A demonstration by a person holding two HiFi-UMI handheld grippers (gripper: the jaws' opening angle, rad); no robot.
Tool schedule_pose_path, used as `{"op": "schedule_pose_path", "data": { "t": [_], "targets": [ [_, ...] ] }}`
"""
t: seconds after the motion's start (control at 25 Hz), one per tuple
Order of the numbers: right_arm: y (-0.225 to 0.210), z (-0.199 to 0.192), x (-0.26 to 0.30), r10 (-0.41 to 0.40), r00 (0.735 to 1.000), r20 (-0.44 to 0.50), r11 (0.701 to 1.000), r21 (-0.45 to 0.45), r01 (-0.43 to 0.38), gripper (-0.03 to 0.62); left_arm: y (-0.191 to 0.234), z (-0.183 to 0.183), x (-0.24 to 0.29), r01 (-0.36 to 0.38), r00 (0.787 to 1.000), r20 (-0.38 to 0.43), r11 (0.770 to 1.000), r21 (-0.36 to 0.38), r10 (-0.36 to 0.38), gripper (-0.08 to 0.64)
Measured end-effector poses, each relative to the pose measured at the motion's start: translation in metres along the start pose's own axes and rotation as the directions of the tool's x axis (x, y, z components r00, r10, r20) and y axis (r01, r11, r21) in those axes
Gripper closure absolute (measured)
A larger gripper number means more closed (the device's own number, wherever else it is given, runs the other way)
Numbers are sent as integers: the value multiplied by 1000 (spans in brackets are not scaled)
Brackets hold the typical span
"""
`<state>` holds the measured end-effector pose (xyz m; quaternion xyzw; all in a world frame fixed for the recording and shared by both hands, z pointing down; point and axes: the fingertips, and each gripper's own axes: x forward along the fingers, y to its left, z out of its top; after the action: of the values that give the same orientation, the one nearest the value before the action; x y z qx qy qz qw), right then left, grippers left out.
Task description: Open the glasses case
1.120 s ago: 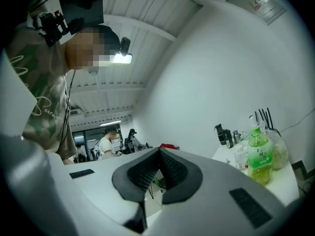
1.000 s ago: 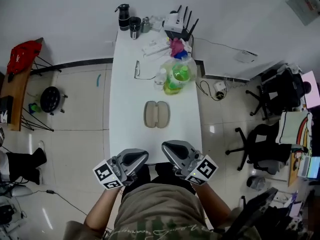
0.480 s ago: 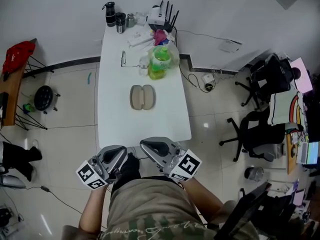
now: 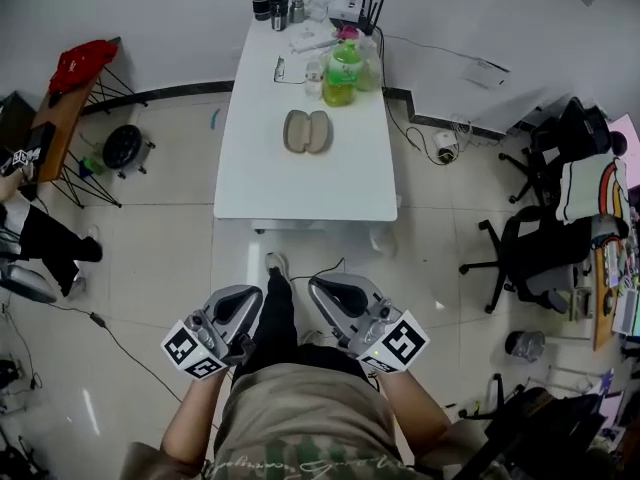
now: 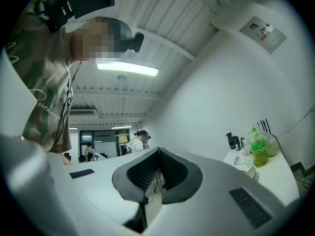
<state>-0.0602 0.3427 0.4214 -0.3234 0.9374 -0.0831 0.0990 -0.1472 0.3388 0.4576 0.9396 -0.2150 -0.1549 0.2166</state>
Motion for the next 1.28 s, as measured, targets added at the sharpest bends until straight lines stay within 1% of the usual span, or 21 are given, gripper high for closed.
{"op": "schedule_pose_path", "data": {
  "t": [0.08,0.16,0.24,0.32,0.4,0.52,0.6,0.64,0.72,0.76,0.84,0.92,1.04,1.2,1.28],
  "targets": [
    [21,2,-18,0,1000,7,1000,18,0,581,-21,-3,-11,-12,1000,-11,1000,5,12,554],
    [36,0,-32,-15,1000,8,998,55,14,581,-37,-4,-21,-14,1000,-16,1000,-8,14,554],
    [47,-5,-43,-33,999,-3,996,80,33,581,-49,-5,-29,-5,1000,-20,1000,-18,4,554],
    [55,-8,-48,-45,999,-16,995,84,47,581,-58,-7,-35,12,1000,-26,1000,-28,-13,554],
    [58,-8,-48,-64,998,-21,995,80,65,581,-61,-10,-38,29,998,-47,999,-25,-30,554],
    [56,-2,-39,-99,995,1,992,82,99,581,-54,-10,-35,38,996,-78,999,-18,-39,554],
    [54,8,-27,-112,993,26,991,78,110,581,-49,-3,-27,45,995,-85,998,-36,-48,554],
    [56,13,-20,-113,993,40,991,72,110,581,-50,5,-24,59,994,-86,998,-31,-62,554],
    [61,23,-6,-106,992,63,994,46,104,581,-54,23,-22,99,992,-79,995,26,-97,554],
    [61,25,1,-106,992,69,994,34,104,581,-53,32,-21,107,992,-72,992,62,-102,554],
    [59,28,11,-113,991,72,993,30,111,581,-49,46,-20,94,994,-61,989,112,-88,554],
    [62,28,15,-118,991,67,993,14,117,581,-47,52,-22,81,995,-63,986,143,-72,554],
    [67,26,18,-108,993,43,993,-37,110,581,-46,53,-21,76,996,-68,984,164,-65,554],
    [67,26,17,-98,994,37,994,-36,100,581,-52,54,-16,82,994,-85,981,178,-67,554],
    [66,25,16,-105,994,24,992,-72,106,581,-53,50,-17,82,994,-93,977,194,-65,554]
  ]
}}
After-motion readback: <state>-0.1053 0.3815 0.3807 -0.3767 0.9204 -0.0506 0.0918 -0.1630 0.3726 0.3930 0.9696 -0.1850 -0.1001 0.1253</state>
